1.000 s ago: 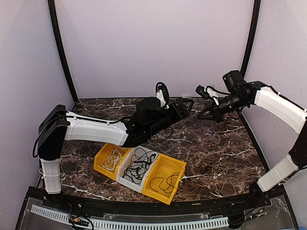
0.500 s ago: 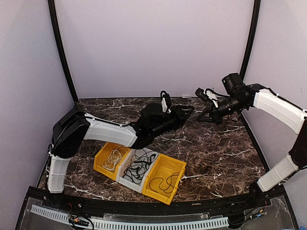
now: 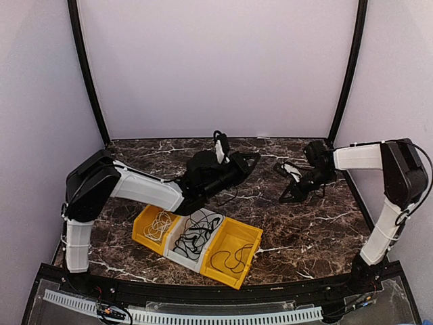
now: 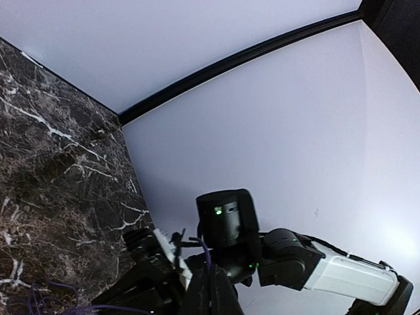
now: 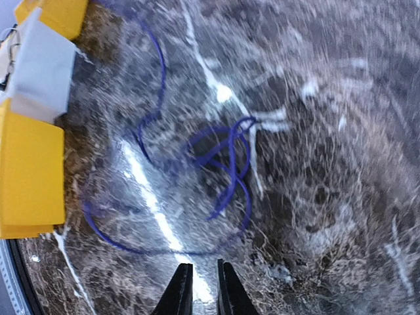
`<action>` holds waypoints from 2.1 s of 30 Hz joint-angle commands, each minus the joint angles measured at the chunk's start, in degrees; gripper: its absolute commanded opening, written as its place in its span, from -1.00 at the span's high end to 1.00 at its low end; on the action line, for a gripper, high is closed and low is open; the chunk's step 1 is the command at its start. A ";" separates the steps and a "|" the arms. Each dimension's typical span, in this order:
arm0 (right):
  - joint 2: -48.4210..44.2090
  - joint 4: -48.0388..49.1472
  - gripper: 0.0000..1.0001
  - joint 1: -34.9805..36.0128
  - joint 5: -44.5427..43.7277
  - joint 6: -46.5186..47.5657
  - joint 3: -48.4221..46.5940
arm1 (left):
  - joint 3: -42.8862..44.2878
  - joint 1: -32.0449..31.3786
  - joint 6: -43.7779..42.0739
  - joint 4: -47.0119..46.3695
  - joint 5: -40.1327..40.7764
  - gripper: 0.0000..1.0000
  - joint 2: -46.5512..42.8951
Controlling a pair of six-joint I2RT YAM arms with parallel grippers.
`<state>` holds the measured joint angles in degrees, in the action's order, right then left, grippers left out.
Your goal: Untangle the cables
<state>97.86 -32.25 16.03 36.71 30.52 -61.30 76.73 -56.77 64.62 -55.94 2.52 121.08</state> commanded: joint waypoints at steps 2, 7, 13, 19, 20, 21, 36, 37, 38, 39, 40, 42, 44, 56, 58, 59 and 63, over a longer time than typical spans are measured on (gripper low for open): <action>5.92 3.49 0.70 -1.71 -2.93 -1.98 1.36 | -5.24 -0.15 -8.67 -2.92 4.93 1.00 -14.54; 6.88 2.36 0.71 -1.92 -2.42 -2.13 -0.43 | -5.94 -0.10 -12.80 4.55 4.96 1.00 -22.40; -4.26 -0.17 0.06 -1.80 3.27 1.19 -2.81 | -5.48 -0.10 -16.34 10.66 4.85 1.00 -24.90; -9.73 -2.71 -0.57 0.21 13.39 3.52 -10.80 | -2.95 -0.02 -18.50 12.89 3.75 1.00 -23.79; -9.49 -2.93 -0.58 1.20 14.90 3.43 -12.26 | -2.03 -0.01 -18.66 12.97 3.65 1.00 -23.41; -8.98 -2.56 -0.59 2.69 15.61 2.85 -13.33 | -1.21 -0.05 -18.96 13.21 3.57 1.00 -23.24; -0.11 16.11 -0.97 15.61 10.66 -4.09 -12.07 | 11.71 -0.01 -18.86 17.30 0.60 1.00 -19.59; 0.76 16.98 -0.78 15.69 10.01 -5.11 -11.95 | 13.06 -0.05 -18.93 17.64 0.35 1.00 -19.39; 1.85 16.70 -0.60 15.70 10.11 -5.14 -12.30 | 13.78 -0.03 -19.36 18.31 -0.05 1.00 -19.30; 3.03 16.28 -0.24 15.62 9.30 -5.49 -12.73 | 15.05 -0.01 -19.53 18.67 -0.19 1.00 -19.30; 3.89 16.33 0.00 15.49 7.74 -6.19 -12.64 | 15.70 -0.01 -20.17 19.42 -0.45 1.00 -19.30; 4.61 18.17 0.51 14.64 6.95 -7.83 -10.83 | 17.71 0.00 -21.36 20.75 -0.87 1.00 -19.55; 4.41 20.87 0.79 13.02 6.59 -10.12 -7.99 | 20.68 0.00 -23.35 22.61 -1.18 1.00 -20.13; 10.49 17.12 0.79 3.46 4.94 -13.31 -6.43 | 32.72 -0.18 -41.74 37.61 2.77 1.00 -29.46; 11.08 16.26 0.78 2.32 4.04 -13.55 -7.01 | 32.07 -0.18 -43.08 38.48 3.66 1.00 -31.35; 11.19 16.06 0.77 1.81 3.61 -13.60 -7.07 | 31.72 -0.18 -43.85 38.55 4.34 1.00 -32.05; 10.95 16.34 0.76 0.53 2.57 -13.50 -6.50 | 28.30 -0.26 -45.76 37.93 6.37 1.00 -36.31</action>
<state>108.68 -15.70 17.65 40.99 17.89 -67.96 106.87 -56.80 23.29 -17.32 6.07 90.17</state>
